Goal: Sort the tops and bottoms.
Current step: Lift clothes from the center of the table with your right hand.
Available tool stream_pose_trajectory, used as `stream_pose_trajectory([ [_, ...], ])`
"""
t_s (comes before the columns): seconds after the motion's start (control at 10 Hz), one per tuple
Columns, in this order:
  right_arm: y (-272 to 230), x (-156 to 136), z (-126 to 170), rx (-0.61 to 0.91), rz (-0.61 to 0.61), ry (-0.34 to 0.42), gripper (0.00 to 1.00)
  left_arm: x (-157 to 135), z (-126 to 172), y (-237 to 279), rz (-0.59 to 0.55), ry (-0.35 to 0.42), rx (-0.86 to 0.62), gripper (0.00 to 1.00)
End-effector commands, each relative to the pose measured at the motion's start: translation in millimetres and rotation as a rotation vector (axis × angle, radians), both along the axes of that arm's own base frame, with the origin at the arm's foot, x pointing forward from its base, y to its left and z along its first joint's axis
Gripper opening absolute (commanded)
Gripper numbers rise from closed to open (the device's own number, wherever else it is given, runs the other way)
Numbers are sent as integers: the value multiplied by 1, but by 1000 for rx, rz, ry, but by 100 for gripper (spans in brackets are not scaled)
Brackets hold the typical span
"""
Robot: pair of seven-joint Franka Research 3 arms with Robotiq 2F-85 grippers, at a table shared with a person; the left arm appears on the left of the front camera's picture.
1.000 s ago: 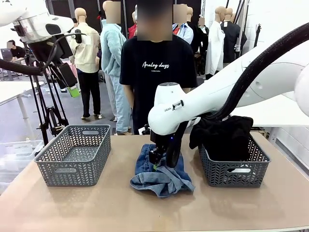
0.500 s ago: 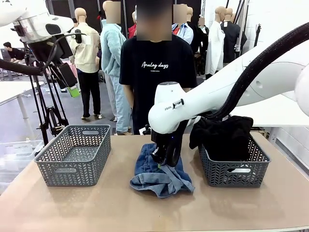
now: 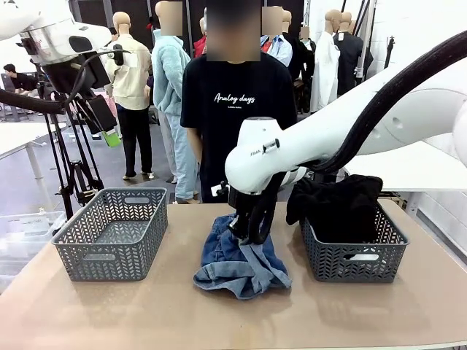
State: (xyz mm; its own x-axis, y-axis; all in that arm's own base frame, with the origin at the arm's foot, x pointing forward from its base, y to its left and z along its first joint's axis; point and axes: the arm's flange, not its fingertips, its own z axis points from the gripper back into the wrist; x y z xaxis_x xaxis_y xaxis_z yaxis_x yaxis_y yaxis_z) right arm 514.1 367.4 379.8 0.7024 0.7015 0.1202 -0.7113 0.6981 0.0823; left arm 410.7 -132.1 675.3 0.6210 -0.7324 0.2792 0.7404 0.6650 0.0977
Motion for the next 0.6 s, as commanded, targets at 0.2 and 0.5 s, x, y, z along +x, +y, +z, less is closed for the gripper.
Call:
stream_pose_trajectory([
  [0.2, -23, -19, 161, 114, 24, -362, 0, -1, 3, 1, -4, 9, 3, 100],
  [0.5, -31, -48, 263, 174, 36, -606, 0, -1, 3, 1, -4, 9, 3, 100],
])
